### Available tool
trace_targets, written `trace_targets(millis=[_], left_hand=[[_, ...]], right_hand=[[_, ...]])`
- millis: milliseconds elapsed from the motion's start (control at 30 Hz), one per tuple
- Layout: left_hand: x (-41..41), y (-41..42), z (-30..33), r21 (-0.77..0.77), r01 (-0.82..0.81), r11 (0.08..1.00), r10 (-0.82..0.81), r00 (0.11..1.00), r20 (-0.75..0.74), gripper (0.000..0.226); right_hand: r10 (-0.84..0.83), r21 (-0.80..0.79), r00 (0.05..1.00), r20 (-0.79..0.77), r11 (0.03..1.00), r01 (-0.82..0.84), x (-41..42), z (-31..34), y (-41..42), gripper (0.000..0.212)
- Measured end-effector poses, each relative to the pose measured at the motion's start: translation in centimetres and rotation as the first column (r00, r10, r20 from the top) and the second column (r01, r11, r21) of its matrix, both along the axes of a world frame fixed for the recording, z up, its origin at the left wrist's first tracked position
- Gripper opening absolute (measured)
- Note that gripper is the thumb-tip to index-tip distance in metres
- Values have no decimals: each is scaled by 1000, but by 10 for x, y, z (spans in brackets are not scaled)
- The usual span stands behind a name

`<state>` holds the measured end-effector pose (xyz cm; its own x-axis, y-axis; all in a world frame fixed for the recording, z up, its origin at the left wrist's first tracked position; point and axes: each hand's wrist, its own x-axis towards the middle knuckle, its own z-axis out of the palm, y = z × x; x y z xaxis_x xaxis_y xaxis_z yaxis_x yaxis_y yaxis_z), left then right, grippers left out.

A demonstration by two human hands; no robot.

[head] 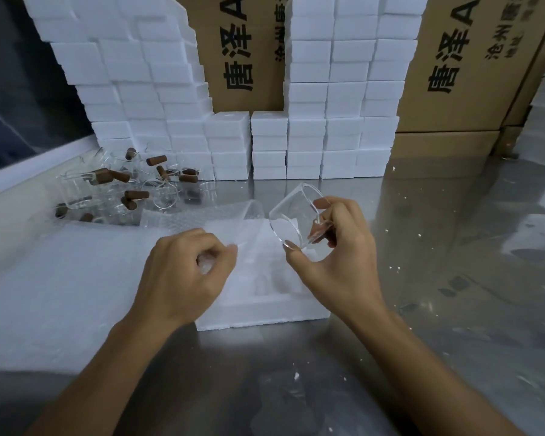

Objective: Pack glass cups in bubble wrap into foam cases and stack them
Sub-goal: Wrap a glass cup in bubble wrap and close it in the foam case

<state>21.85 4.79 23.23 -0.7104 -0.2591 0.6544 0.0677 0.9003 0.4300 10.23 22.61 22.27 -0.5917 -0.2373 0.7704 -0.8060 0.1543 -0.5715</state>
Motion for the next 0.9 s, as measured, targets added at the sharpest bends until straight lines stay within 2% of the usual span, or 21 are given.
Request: trace_targets(millis=[100,200,367,500,633,733,800,900], left_hand=[[-2,-2,0,64,-233,970,237,969,-64,39],[-2,-9,2,182,-329,927,338,941,-21,27],[2,-16,12,319,-323,891,353,935,-40,17],[8,-26,17,514,-278,811,274,958,86,12],[10,-28,21,541,-271,796,224,963,152,31],[9,-26,22,520,-317,793,209,944,256,44],[9,-26,22,537,-303,787,198,949,245,39],[12,-29,25,603,-246,759,219,968,119,34]], right_hand=[[5,-5,1000,0,1000,-5,0,0,0,48],[2,-9,1000,-13,1000,-2,0,0,0,49],[18,-13,1000,-18,1000,-18,1,1,0,45],[71,1,995,68,997,-71,3,3,1,44],[172,-84,967,189,984,-159,9,8,-2,44],[286,-208,906,312,951,-228,12,13,-4,27],[351,-270,851,391,927,-258,14,16,-5,21],[386,-320,804,451,911,-258,18,20,-5,25]])
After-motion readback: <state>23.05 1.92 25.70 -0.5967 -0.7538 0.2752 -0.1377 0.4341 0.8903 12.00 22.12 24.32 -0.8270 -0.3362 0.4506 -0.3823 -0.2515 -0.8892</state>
